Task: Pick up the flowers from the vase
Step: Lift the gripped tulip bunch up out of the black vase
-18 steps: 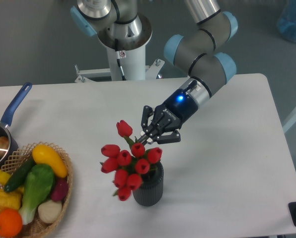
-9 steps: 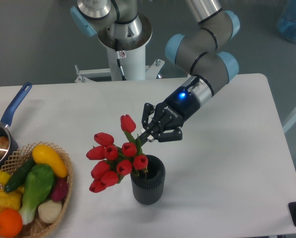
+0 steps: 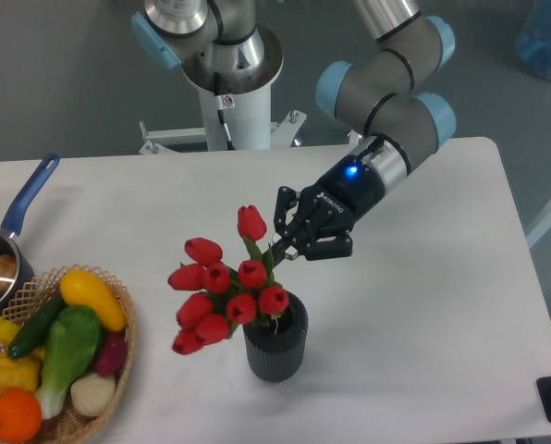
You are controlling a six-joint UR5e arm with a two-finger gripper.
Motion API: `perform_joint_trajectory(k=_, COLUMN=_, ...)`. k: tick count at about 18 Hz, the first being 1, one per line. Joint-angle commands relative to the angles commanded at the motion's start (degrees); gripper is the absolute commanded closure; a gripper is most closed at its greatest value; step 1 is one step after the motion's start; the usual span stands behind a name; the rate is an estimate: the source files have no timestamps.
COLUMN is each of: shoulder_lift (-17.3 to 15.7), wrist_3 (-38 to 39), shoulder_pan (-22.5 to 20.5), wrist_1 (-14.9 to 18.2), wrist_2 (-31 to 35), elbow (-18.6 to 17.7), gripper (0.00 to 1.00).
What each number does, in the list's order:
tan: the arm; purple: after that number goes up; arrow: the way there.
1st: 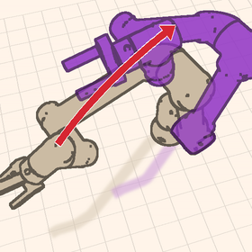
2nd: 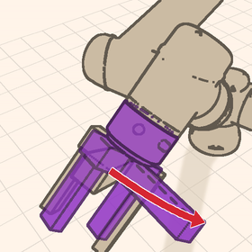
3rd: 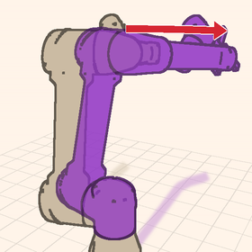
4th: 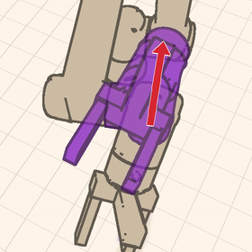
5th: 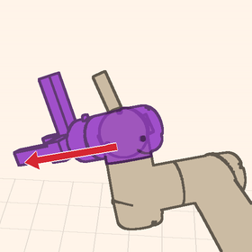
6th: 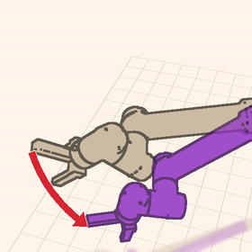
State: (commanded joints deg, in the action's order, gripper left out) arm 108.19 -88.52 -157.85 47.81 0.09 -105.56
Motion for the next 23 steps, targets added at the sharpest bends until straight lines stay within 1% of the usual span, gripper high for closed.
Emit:
perform_joint_trajectory(k=4, shoulder_lift=-0.88, wrist_3=3.43, shoulder_pan=0.09, wrist_1=0.0, wrist_2=-0.71, elbow=2.28, gripper=1.0)
perform_joint_trajectory(k=8, shoulder_lift=-2.28, wrist_3=5.1, shoulder_pan=0.17, wrist_1=0.0, wrist_2=-1.32, elbow=3.16, gripper=1.0)
perform_joint_trajectory(k=11, shoulder_lift=-3.78, wrist_3=8.0, shoulder_pan=0.17, wrist_1=0.09, wrist_2=-2.03, elbow=4.13, gripper=1.0)
perform_joint_trajectory(k=18, shoulder_lift=-4.48, wrist_3=12.83, shoulder_pan=0.0, wrist_1=0.35, wrist_2=-4.93, elbow=7.47, gripper=1.0)
perform_joint_trajectory(k=20, shoulder_lift=-5.27, wrist_3=13.72, shoulder_pan=-0.44, wrist_1=0.35, wrist_2=-5.02, elbow=7.74, gripper=1.0)
perform_joint_trajectory(k=23, shoulder_lift=-5.54, wrist_3=15.12, shoulder_pan=-1.49, wrist_1=0.35, wrist_2=-6.16, elbow=8.35, gripper=1.0)
